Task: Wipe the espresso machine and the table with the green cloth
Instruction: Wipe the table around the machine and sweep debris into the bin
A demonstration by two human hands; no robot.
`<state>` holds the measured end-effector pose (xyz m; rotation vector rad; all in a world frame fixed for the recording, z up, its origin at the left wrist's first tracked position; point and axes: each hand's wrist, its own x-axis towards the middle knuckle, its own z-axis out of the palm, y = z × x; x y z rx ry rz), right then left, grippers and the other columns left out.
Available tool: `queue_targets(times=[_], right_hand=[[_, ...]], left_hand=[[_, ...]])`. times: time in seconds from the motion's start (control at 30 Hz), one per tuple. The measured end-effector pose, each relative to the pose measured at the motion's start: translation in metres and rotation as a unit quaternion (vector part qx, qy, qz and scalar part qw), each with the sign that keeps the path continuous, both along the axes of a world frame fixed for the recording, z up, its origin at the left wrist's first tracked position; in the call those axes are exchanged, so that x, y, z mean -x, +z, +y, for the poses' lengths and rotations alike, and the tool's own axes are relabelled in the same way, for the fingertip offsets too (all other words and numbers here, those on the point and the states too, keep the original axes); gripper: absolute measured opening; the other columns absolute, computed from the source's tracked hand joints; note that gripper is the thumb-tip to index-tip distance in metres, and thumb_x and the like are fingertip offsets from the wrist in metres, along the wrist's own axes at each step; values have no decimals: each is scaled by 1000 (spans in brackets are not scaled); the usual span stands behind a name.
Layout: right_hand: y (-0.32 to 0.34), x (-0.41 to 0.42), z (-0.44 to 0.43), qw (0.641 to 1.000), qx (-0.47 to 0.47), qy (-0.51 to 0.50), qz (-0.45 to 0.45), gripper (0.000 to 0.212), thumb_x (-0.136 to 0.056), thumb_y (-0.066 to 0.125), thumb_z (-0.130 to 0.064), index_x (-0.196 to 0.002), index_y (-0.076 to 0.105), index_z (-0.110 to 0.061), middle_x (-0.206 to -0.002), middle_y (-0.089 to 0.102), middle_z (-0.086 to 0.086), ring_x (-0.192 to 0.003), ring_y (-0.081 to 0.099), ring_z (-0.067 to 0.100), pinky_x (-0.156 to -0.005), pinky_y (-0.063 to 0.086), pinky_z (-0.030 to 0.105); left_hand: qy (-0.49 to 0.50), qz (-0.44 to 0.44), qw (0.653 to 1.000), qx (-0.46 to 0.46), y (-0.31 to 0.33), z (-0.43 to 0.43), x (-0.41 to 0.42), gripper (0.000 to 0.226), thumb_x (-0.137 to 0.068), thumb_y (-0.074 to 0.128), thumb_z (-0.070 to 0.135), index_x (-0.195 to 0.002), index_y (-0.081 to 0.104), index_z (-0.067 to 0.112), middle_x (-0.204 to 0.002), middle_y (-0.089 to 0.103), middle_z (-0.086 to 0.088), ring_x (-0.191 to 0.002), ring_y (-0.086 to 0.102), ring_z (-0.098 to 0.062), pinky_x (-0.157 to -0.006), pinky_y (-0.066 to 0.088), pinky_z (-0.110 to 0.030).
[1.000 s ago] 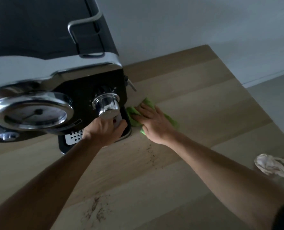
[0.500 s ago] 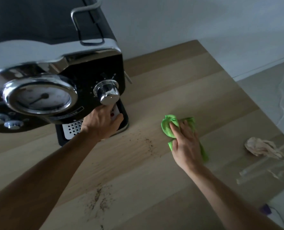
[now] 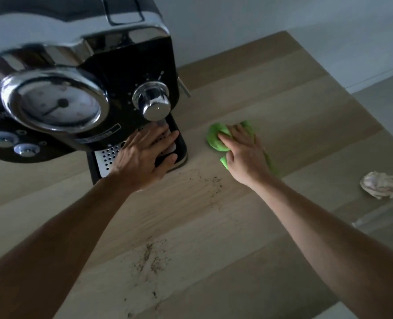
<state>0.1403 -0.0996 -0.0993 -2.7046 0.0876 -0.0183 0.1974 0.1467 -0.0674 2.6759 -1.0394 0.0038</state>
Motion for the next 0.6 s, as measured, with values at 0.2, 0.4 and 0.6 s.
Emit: queue_targets(times=[0.2,0.4,0.6], right_hand=[[-3,32,29,982,-53,176,-33,43,-84,59,-4,-126,58,-14,-139,48,11,-134,38,28,-111,24,50],[1,-2,-43,997,-15,71,-41,51,-82,32,-20,-123,60,-9,-131,55,17,-125,48,36,-103,38,54],[-8,44,6,992,26,108,-53,51,-72,66,-6,-123,60,-13,-131,56,14,-127,46,35,-104,31,58]], left_hand=[[-8,8,1000,-4,-3,0,0,50,-94,40,45,-138,49,22,-144,48,-6,-134,41,-30,-106,33,-57],[-6,2,1000,7,-6,0,-2,51,-94,40,45,-138,49,20,-144,47,-8,-135,40,-31,-105,33,-60],[-2,-16,999,34,-12,1,-4,53,-93,39,45,-138,49,19,-143,48,-10,-135,39,-32,-108,30,-59]])
